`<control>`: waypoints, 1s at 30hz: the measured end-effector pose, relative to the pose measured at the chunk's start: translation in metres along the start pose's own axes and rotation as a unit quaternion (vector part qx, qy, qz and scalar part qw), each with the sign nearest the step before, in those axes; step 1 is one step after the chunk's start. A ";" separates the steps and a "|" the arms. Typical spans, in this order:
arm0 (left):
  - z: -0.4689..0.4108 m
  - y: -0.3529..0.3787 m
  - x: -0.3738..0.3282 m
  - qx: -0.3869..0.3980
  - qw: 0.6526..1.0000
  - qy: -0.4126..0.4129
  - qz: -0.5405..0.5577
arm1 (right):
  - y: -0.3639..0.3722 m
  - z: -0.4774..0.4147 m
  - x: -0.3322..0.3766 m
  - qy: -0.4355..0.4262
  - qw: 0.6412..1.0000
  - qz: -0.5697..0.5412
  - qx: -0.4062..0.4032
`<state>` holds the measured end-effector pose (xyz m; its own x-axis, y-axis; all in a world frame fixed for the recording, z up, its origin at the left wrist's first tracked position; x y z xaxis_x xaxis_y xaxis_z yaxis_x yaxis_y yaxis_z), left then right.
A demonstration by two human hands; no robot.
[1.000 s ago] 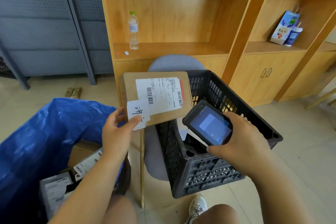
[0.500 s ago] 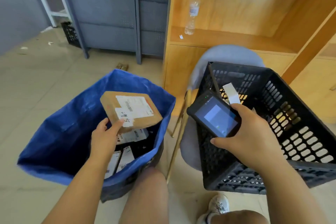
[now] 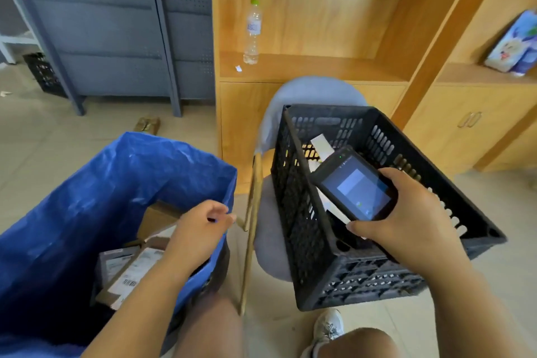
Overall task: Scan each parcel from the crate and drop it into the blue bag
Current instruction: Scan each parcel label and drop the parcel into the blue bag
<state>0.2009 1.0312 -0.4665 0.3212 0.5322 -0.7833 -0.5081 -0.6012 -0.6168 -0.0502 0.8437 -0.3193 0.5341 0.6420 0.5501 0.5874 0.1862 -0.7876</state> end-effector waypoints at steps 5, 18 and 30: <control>-0.028 0.032 -0.098 0.053 0.990 0.113 -0.065 | -0.036 -0.005 -0.053 0.063 0.997 0.019 -0.039; -0.141 0.217 -0.231 0.174 0.822 0.308 -0.445 | -0.070 -0.060 -0.163 0.133 0.988 0.047 -0.058; -0.284 0.316 -0.209 0.157 0.887 0.028 -0.434 | -0.066 -0.136 -0.209 0.127 0.983 0.119 -0.053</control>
<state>0.1998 0.5605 -0.5194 0.7344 0.6779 -0.0325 -0.2450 0.2201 -0.9442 -0.1178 0.5964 -0.3447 0.7901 0.4495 0.4167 0.4814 -0.0342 -0.8758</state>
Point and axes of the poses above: each hand's wrist, its own z-axis away from the middle knuckle, its own y-axis out of the palm, x = y × z, the point moved 7 cm from there along -z, towards the middle knuckle, and after that the axes turned 9 degrees about -z, right-handed, at the moved point
